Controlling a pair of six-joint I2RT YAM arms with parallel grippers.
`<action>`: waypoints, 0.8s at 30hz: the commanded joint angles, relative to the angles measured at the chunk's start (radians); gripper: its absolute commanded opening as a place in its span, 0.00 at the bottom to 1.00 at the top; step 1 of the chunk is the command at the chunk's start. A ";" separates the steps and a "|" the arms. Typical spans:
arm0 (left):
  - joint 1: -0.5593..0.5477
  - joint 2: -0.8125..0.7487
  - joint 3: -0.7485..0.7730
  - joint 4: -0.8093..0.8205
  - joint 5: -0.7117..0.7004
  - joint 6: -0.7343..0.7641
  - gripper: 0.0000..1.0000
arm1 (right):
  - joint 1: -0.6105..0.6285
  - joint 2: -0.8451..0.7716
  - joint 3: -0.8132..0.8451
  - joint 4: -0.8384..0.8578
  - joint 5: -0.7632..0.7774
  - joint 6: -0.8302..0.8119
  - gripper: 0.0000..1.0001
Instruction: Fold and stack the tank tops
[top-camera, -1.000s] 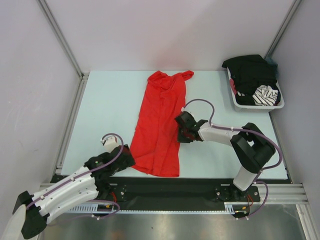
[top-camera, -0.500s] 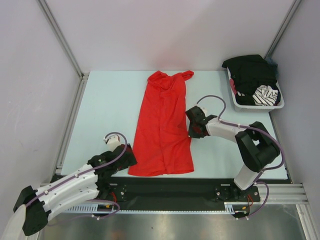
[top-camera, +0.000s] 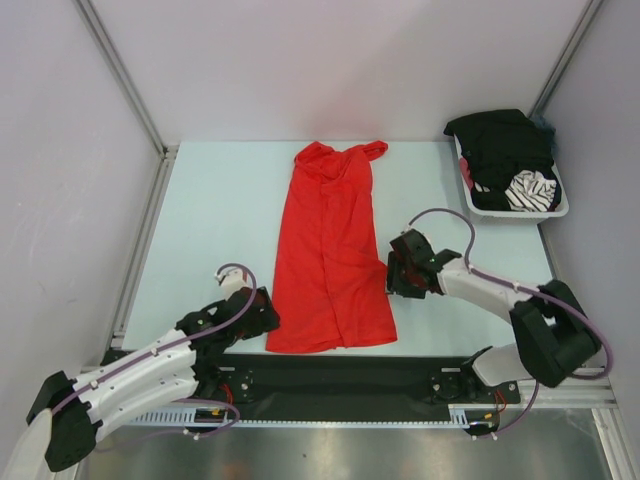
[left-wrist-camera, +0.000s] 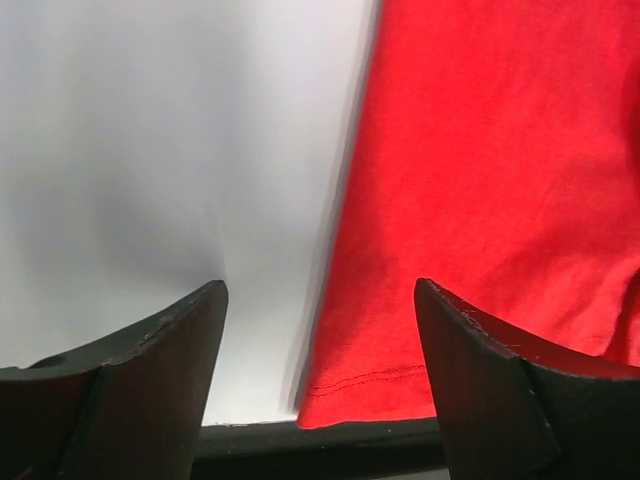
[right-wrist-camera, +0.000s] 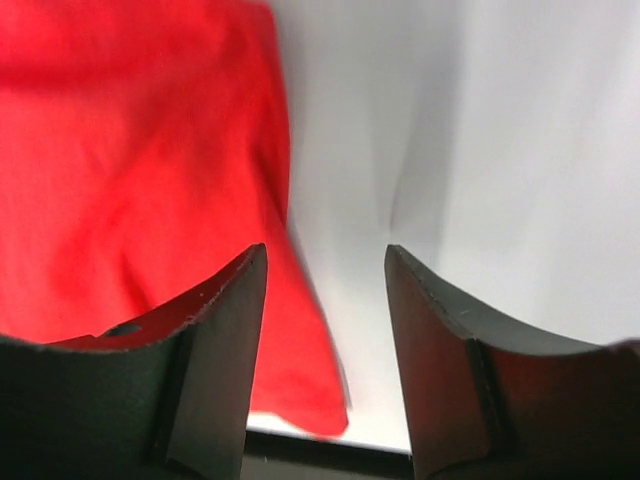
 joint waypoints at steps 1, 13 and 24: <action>0.006 -0.011 -0.034 0.044 0.058 0.023 0.81 | 0.035 -0.107 -0.048 -0.066 -0.072 0.060 0.55; 0.006 0.035 -0.066 0.093 0.139 0.031 0.64 | 0.312 -0.169 -0.180 -0.154 -0.096 0.278 0.51; 0.001 0.014 -0.130 0.094 0.205 0.025 0.32 | 0.535 -0.194 -0.157 -0.267 -0.061 0.445 0.16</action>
